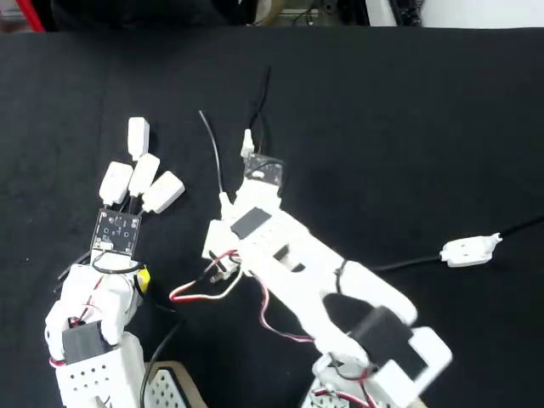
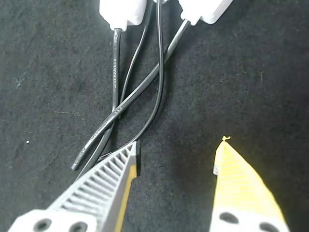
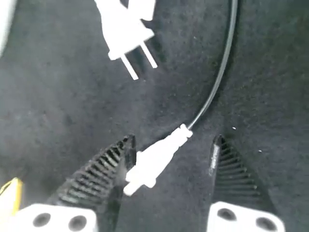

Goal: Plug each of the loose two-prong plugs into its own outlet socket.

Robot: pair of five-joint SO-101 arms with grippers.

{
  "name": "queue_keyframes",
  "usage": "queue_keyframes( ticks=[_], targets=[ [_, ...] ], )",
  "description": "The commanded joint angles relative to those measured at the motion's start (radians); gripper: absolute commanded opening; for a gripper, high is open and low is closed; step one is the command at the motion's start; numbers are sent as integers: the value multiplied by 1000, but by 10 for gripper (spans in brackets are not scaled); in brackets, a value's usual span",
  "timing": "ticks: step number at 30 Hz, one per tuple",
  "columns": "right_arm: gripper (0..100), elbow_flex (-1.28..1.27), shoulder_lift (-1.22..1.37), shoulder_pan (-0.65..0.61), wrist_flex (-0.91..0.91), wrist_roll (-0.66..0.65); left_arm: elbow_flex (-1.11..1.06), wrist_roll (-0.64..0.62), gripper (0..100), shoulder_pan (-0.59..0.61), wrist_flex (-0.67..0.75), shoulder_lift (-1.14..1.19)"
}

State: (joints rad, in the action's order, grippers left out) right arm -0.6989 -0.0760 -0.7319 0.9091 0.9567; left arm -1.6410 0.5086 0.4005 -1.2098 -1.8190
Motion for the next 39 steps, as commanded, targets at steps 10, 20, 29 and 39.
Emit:
queue_keyframes(
  ticks=[10,20,29,39],
  targets=[
    [114,1,79,-5,-87,8,5,8,256,13,0,-3],
    [70,70,216,-9,-80,-41,5,9,256,13,0,-3],
    [12,156,214,75,143,-407,5,11,256,13,0,-3],
    [12,516,225,400,535,-1057,5,11,256,13,0,-3]
  ],
)
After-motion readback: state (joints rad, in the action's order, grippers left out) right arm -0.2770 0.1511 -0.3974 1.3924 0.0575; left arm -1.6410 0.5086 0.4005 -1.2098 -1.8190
